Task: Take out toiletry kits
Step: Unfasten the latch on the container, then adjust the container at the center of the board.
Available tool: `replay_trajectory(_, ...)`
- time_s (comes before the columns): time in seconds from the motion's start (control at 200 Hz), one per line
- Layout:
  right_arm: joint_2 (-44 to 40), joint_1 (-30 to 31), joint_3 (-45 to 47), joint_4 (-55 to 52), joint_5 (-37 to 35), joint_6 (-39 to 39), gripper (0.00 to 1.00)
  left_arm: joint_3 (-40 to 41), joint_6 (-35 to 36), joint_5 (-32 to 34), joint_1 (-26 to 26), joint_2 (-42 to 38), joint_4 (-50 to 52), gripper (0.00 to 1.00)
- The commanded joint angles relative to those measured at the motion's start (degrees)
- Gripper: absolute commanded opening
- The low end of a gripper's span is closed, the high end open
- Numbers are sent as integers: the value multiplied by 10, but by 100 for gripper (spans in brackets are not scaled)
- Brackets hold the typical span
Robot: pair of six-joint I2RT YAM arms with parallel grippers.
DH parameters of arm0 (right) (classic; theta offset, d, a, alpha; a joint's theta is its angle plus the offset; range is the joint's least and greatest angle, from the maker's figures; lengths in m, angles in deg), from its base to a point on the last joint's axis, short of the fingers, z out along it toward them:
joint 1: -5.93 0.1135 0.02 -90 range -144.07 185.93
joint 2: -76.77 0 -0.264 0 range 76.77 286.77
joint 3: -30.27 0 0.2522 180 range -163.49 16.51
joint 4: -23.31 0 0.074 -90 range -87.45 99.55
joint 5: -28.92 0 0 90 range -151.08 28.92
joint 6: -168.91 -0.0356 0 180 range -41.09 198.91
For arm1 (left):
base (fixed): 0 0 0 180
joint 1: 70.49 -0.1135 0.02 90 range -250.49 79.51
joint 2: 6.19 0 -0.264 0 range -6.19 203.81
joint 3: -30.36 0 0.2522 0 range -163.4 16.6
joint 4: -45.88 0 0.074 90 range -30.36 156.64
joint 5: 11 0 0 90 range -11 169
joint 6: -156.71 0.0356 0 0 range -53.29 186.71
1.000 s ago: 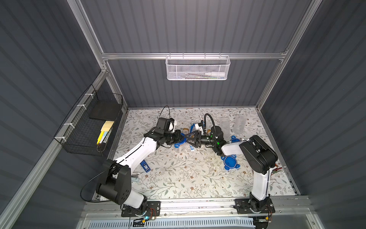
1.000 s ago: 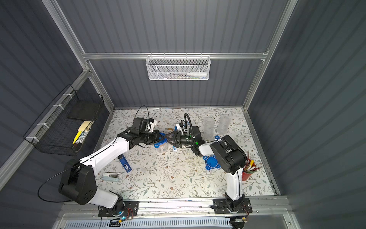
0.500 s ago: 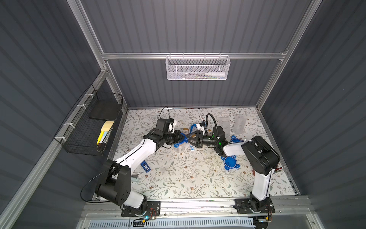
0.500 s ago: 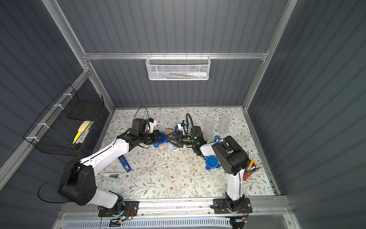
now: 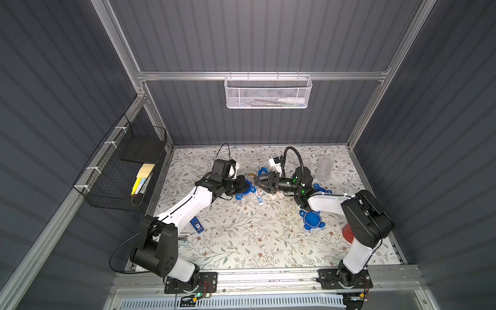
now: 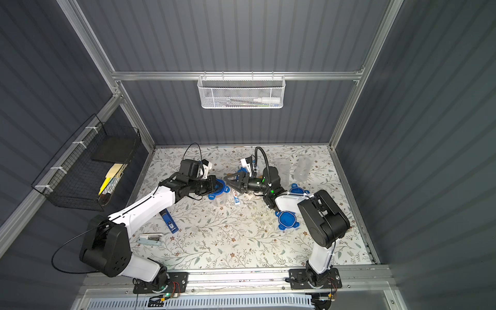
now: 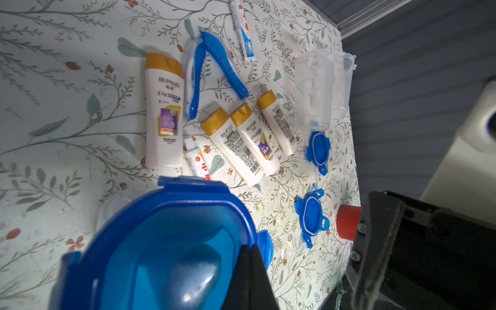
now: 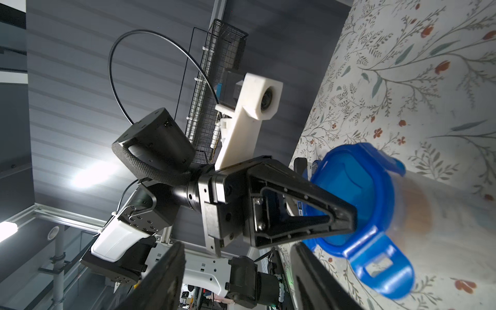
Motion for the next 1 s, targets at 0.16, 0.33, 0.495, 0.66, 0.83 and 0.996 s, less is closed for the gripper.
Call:
replay_trajectory(0.16,-84,2,-12,-224,-19,149,64,-60,21,69,-2,-1,181,0)
replay_trajectory(0.33,-125,2,-33,-371,-51,235,63,-110,30,77,-2,-27,198,0)
replay_trajectory(0.495,-152,0,-71,-487,-88,308,57,-140,40,102,-2,-59,210,1)
replay_trajectory(0.66,-157,0,-126,-598,-143,365,41,-146,39,122,-10,-91,211,4)
replay_trajectory(0.83,-143,0,-157,-641,-167,399,6,-134,42,120,-20,-114,214,7)
replay_trajectory(0.996,-106,0,-195,-676,-190,422,0,-113,51,97,-22,-109,228,2)
